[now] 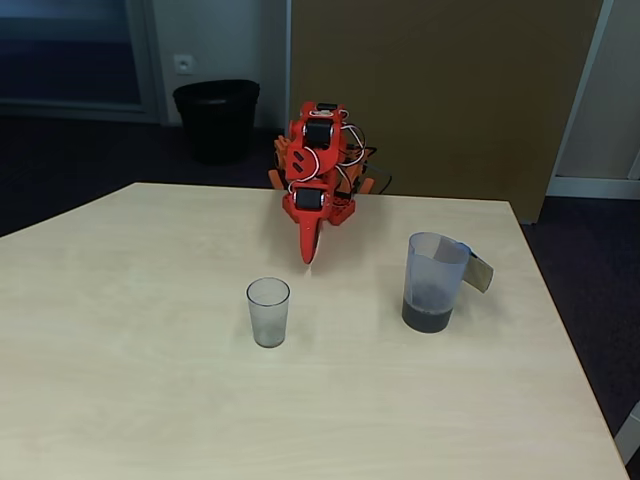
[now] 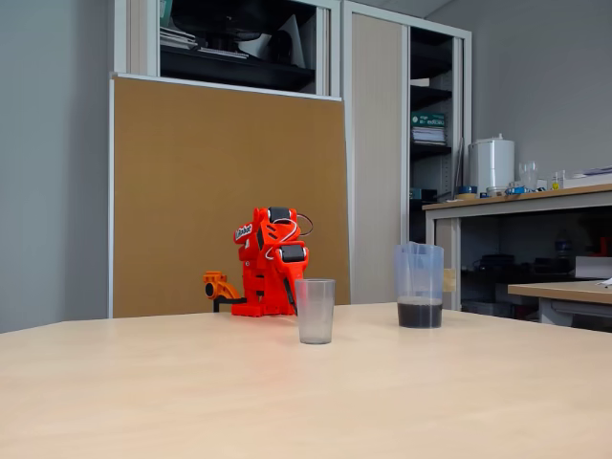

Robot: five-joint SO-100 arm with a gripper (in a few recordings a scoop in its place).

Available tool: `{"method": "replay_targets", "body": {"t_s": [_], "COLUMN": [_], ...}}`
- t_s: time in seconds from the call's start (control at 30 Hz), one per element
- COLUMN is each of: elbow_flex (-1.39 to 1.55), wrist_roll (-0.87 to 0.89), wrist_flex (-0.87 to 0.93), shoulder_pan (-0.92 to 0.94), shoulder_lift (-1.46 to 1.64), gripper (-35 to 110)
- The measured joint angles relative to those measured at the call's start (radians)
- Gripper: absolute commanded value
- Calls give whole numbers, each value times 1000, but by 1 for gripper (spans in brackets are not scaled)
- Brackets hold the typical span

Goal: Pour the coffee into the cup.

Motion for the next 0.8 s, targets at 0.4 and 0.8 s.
{"method": "replay_targets", "body": {"t_s": [0.4, 0.8], "elbow_flex": [0, 0], "wrist_roll": [-97, 1048], "wrist_flex": [-46, -52], "shoulder_pan": [-318, -672], "shoulder_lift": [0, 51], "gripper": [0, 0]}}
